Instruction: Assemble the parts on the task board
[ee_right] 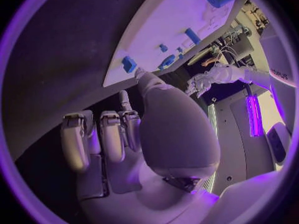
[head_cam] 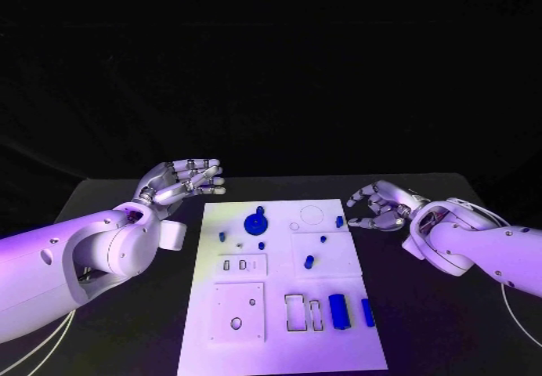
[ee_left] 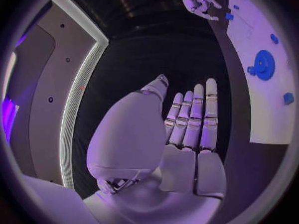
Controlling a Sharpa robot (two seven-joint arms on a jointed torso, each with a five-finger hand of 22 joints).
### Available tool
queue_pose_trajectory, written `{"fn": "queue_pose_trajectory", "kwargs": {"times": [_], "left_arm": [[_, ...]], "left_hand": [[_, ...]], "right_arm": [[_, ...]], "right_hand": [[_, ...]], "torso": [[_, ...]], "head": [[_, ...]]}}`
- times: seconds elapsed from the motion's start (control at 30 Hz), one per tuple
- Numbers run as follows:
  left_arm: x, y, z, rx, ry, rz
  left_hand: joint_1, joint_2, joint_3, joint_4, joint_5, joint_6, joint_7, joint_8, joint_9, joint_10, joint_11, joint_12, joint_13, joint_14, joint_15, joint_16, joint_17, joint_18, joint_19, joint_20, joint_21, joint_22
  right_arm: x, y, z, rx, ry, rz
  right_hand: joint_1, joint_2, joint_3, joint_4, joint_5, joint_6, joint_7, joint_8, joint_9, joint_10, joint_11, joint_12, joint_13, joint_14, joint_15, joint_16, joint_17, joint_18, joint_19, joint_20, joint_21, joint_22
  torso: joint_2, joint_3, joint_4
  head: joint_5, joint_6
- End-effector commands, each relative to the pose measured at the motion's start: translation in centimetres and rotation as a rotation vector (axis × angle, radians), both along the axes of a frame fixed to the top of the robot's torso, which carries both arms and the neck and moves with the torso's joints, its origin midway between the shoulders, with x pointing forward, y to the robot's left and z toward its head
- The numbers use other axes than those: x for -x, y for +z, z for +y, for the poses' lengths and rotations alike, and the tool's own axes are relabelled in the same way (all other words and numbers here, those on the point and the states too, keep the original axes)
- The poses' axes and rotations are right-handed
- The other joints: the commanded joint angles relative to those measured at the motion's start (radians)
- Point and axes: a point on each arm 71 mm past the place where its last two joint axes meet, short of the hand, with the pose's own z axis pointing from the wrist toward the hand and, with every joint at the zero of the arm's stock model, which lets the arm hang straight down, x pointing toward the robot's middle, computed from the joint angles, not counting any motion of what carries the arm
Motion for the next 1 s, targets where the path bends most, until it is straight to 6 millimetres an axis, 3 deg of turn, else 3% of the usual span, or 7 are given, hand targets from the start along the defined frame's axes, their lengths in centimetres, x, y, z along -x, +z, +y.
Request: {"fn": "queue_pose_trajectory", "kwargs": {"times": [0.03, 0.43, 0.73, 1.0], "left_arm": [[0.0, 0.1, -0.3, 0.008, -0.02, -0.009], [0.1, 0.1, -0.3, 0.008, -0.019, -0.008], [0.1, 0.1, -0.2, 0.006, -0.017, -0.008], [0.1, 0.1, -0.1, 0.005, -0.015, -0.008]], "left_hand": [[0.004, 0.0, -0.002, -0.005, -0.004, -0.001, 0.026, -0.004, 0.0, 0.004, 0.001, -0.003, 0.001, -0.005, 0.003, -0.003, 0.001, 0.01, -0.006, 0.001, 0.007, 0.001], [0.004, 0.0, -0.002, -0.005, -0.004, -0.001, 0.026, -0.004, 0.0, 0.004, 0.001, -0.003, 0.001, -0.005, 0.003, -0.003, 0.001, 0.01, -0.006, 0.001, 0.007, 0.001], [0.004, 0.0, -0.002, -0.005, -0.004, -0.001, 0.026, -0.004, 0.0, 0.004, 0.001, -0.003, 0.001, -0.005, 0.003, -0.003, 0.001, 0.01, -0.006, 0.001, 0.007, 0.001], [0.004, 0.0, -0.001, -0.006, -0.004, -0.001, 0.026, -0.004, 0.0, 0.005, 0.001, -0.004, 0.001, -0.005, 0.003, -0.005, 0.002, 0.01, -0.007, 0.001, 0.008, 0.002]], "right_arm": [[0.0, -0.5, 0.4, -0.002, 0.026, 0.03], [-0.2, -1.9, 1.2, 0.002, 0.022, 0.057], [-0.3, -2.3, 1.5, 0.002, 0.025, 0.065], [-0.4, -2.3, 1.7, 0.001, 0.023, 0.058]], "right_hand": [[0.001, -0.001, -0.005, 0.0, 0.002, -0.009, 0.001, -0.005, -0.001, 0.038, 0.008, -0.003, 0.192, 0.091, 0.002, -0.003, 0.206, -0.008, 0.089, 0.003, 0.0, 0.246], [0.007, 0.016, 0.004, 0.003, 0.004, 0.011, -0.002, 0.001, 0.003, 0.048, 0.006, 0.009, 0.202, 0.092, 0.001, -0.001, 0.211, -0.01, 0.094, 0.004, 0.007, 0.251], [0.013, 0.028, 0.021, 0.002, 0.004, 0.035, -0.007, 0.007, 0.006, 0.055, 0.002, 0.017, 0.209, 0.093, -0.002, 0.0, 0.215, -0.011, 0.098, 0.002, 0.012, 0.255], [0.012, 0.054, 0.062, 0.004, 0.004, 0.061, -0.014, 0.007, 0.004, 0.06, -0.004, 0.021, 0.213, 0.094, -0.01, 0.0, 0.217, -0.012, 0.1, -0.005, 0.014, 0.258]], "torso": [[0.0, -0.0017, 0.002], [0.0, -0.0025, -0.0013], [0.0, -0.0027, 0.0005], [0.0, -0.002, -0.0013]], "head": [[-0.001, -0.003], [0.007, -0.011], [0.009, -0.013], [0.012, -0.017]]}}
